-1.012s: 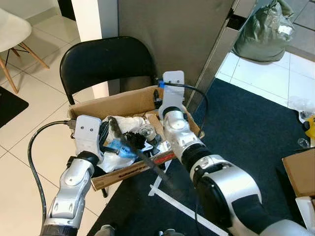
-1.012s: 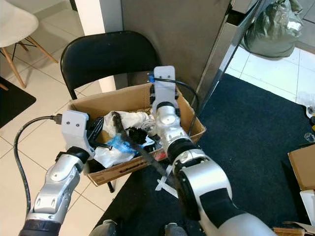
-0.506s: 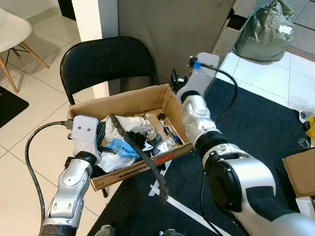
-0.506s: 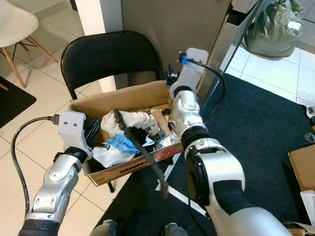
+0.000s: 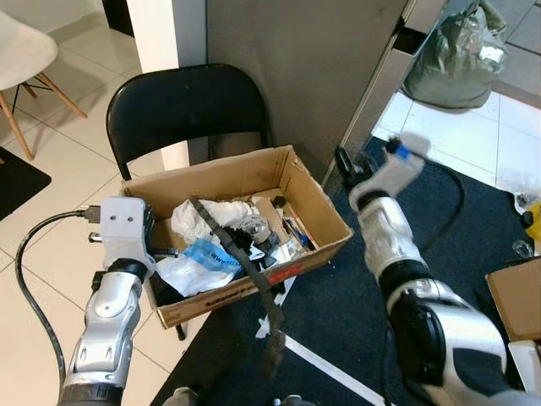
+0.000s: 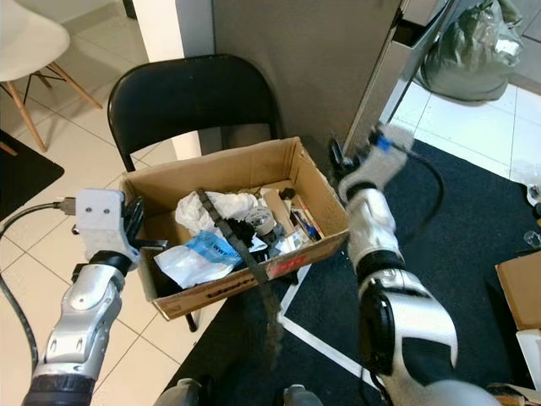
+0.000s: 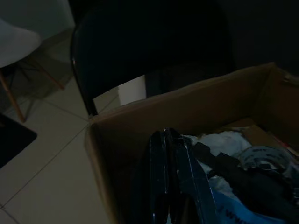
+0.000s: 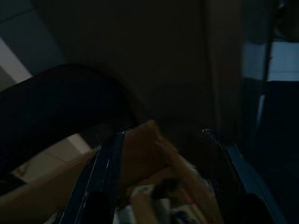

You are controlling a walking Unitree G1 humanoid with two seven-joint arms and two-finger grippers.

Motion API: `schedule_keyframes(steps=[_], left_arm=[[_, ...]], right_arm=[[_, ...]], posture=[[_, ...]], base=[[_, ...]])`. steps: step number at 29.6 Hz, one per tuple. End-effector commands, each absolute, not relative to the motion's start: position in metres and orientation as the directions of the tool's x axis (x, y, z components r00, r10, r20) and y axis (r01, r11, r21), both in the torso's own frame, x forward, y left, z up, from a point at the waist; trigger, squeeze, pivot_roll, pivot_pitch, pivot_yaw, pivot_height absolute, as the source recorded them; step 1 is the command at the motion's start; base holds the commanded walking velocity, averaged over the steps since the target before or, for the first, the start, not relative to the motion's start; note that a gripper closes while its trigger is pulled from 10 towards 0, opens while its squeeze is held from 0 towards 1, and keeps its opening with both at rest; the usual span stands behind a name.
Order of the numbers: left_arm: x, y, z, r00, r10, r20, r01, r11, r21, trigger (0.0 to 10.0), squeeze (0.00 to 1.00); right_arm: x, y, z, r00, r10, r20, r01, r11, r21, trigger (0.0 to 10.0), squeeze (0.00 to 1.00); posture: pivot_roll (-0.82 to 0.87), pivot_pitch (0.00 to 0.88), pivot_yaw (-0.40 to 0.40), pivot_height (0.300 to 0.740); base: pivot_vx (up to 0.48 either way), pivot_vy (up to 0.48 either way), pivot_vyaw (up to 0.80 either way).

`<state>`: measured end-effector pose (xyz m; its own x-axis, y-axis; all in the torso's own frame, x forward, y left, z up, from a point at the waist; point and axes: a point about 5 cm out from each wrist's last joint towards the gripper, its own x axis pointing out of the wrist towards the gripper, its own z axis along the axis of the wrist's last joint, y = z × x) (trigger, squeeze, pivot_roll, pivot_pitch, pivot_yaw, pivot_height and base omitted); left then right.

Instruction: Picking trash to rubbish bin

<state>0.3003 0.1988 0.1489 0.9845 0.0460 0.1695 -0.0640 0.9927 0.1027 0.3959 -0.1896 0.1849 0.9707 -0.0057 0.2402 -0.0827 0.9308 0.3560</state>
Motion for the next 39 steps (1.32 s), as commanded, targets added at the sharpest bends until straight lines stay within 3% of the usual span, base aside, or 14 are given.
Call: schedule_keyframes(steps=[1, 11, 16, 22, 39], left_arm=[[0.298, 0.199, 0.141, 0.990, 0.043, 0.137, -0.056, 0.994, 0.093, 10.0, 0.00], [0.285, 0.196, 0.125, 0.996, 0.041, 0.073, -0.048, 0.994, 0.097, 10.0, 0.00], [0.278, 0.200, 0.113, 0.997, 0.080, 0.021, -0.082, 0.993, 0.091, 10.0, 0.00], [0.274, 0.201, 0.108, 0.994, 0.109, 0.015, -0.109, 0.991, 0.076, 10.0, 0.00], [0.271, 0.204, 0.104, 0.987, 0.164, 0.003, -0.163, 0.985, 0.063, 10.0, 0.00]], right_arm=[[0.387, -0.207, 0.182, 0.955, -0.024, 0.295, -0.078, 0.941, 0.329, 10.0, 0.00], [0.353, -0.242, 0.149, 0.966, 0.071, 0.251, -0.120, 0.975, 0.187, 10.0, 0.00], [0.338, -0.235, 0.124, 0.970, 0.195, 0.148, -0.215, 0.967, 0.135, 10.0, 0.00], [0.324, -0.232, 0.100, 0.978, 0.187, 0.089, -0.203, 0.951, 0.233, 10.0, 0.00], [0.307, -0.212, 0.076, 0.986, 0.164, -0.005, -0.160, 0.964, 0.212, 10.0, 0.00]], posture=[[0.05, 0.147, -0.075, 0.740], [0.05, 0.130, -0.075, 0.740], [0.05, 0.130, -0.075, 0.740], [0.05, 0.125, -0.071, 0.740], [0.06, 0.099, -0.067, 0.740]], base=[[0.000, 0.000, 0.00], [0.000, 0.000, 0.00], [0.000, 0.000, 0.00], [0.000, 0.000, 0.00], [0.000, 0.000, 0.00]])
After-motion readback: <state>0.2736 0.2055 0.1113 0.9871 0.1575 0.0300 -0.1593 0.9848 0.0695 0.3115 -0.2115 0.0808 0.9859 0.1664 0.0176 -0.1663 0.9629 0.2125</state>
